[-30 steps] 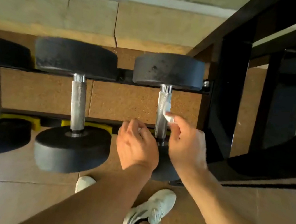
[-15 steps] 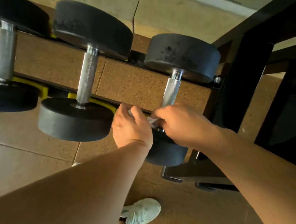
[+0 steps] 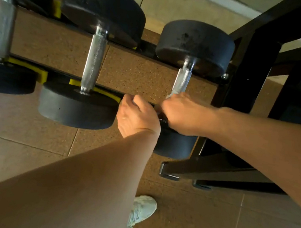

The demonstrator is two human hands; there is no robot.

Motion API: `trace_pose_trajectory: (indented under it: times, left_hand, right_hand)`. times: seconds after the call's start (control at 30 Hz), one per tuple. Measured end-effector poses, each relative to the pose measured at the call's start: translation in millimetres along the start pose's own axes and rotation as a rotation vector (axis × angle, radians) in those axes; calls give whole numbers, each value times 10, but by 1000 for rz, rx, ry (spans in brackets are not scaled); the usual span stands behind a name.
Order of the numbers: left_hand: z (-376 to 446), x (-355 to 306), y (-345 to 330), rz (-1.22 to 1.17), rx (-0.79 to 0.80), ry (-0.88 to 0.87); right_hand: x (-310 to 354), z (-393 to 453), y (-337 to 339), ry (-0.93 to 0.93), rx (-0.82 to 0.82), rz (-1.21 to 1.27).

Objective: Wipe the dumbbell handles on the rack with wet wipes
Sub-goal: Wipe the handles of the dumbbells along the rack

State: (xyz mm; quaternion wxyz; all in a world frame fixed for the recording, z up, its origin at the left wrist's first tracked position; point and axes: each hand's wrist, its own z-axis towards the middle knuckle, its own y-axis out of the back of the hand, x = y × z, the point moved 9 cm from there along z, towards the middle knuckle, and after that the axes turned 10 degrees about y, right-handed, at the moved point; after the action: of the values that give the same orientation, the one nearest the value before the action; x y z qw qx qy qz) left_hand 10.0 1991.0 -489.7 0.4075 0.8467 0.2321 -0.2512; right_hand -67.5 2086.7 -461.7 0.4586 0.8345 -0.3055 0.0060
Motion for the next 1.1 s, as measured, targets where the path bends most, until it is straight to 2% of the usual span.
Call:
trace_pose_trajectory:
  times: [0.03, 0.1, 0.17, 0.2, 0.23, 0.27, 0.37, 0.43, 0.5, 0.53, 0.57, 0.63, 0.67, 0.73, 0.8, 0.87, 0.93, 0.97, 1.03, 1.1]
  left_hand:
    - [4, 9, 10, -7, -4, 3]
    - [13, 13, -12, -11, 13, 0]
    - [12, 7, -35, -6, 29, -11]
    - [18, 8, -37, -8, 30, -20]
    - [23, 12, -39, -11, 27, -28]
    - [27, 15, -44, -12, 28, -33]
    - [34, 23, -45, -11, 27, -25]
    - [29, 14, -42, -7, 37, -13]
    - [23, 20, -45, -3, 50, -4]
    - [26, 21, -49, -3, 55, -3]
    - [24, 18, -58, -4, 60, -6]
    - [20, 19, -64, -5, 63, -9]
    - [19, 20, -57, -5, 59, -8]
    - [16, 21, -53, -4, 52, -10]
    - [21, 18, -56, 5, 46, -22]
    - [20, 6, -52, 10, 38, -35]
    - [10, -7, -52, 22, 41, -42]
    - [12, -2, -51, 29, 40, -37]
    - [15, 4, -51, 32, 48, -27]
    - [7, 0, -51, 29, 55, -30]
  right_hand:
    - [-8, 23, 96, -31, -40, 116]
    - [-160, 46, 445, -109, -303, 255]
    - [-251, -5, 739, -105, -505, 13]
    - [-281, 13, 701, -68, -450, -156]
    - [-319, 40, 580, -42, -320, -287]
    - [-376, 42, 432, -33, -223, -347]
    - [-349, 20, 122, -31, -171, -192]
    - [-143, 12, -112, -33, -48, -12]
    - [-43, 11, -22, -39, -93, 254]
    - [-121, 33, 138, -79, -191, 350]
    - [-230, 34, 322, -116, -324, 362]
    - [-357, 5, 682, -135, -539, 80]
    - [-376, 15, 700, -84, -530, -70]
    - [-409, 39, 445, 26, -326, -212]
    - [-428, -70, 231, 2, -308, -113]
    - [-234, -165, 50, -17, -287, 116]
    - [-79, -319, -193, -126, -205, 464]
    - [-59, -436, -294, -208, -230, 656]
    - [-211, -774, -361, -491, -503, 918]
    - [-483, -1182, -432, -942, -893, 1119]
